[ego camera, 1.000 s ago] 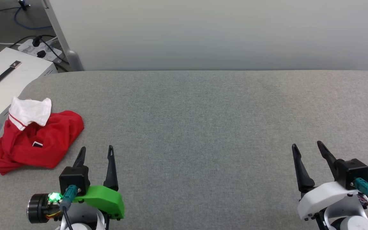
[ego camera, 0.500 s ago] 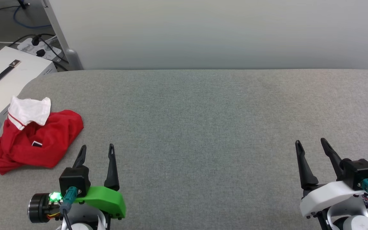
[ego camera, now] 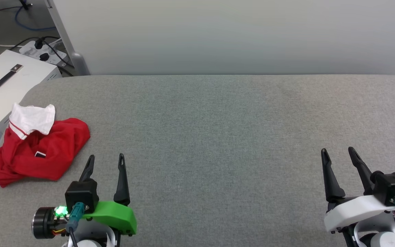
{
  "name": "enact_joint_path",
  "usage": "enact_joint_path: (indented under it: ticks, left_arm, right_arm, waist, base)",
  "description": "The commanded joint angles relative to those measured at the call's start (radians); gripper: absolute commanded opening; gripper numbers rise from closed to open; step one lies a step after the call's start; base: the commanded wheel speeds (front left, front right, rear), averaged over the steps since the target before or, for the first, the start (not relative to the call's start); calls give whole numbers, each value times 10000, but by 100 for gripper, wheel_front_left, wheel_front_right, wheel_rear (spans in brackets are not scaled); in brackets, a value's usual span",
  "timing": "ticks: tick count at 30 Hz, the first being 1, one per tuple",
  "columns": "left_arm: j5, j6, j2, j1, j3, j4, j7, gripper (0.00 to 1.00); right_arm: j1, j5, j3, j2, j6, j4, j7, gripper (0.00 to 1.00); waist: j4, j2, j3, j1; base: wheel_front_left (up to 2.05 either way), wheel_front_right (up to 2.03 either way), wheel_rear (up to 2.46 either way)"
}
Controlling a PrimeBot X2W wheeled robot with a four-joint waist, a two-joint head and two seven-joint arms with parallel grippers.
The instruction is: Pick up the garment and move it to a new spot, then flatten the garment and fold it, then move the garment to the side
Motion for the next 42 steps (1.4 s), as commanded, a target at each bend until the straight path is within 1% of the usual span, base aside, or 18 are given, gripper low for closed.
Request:
enact_joint_path:
  ticks: [1,42]
  left_arm:
    - [-96,56,-21,-93,-19,36,-116,100]
    - [-432,103,-38,-51,-284,491,-965,100]
  right_arm:
    - [110,131,-30,-8,-3,-34,-105,100]
    - [389,571,-64,-12,-6,14,-942,100]
  waist:
    - [5,23,-4,0]
    - [87,43,23,0]
  base:
    - [0,0,0]
    - [0,0,0]
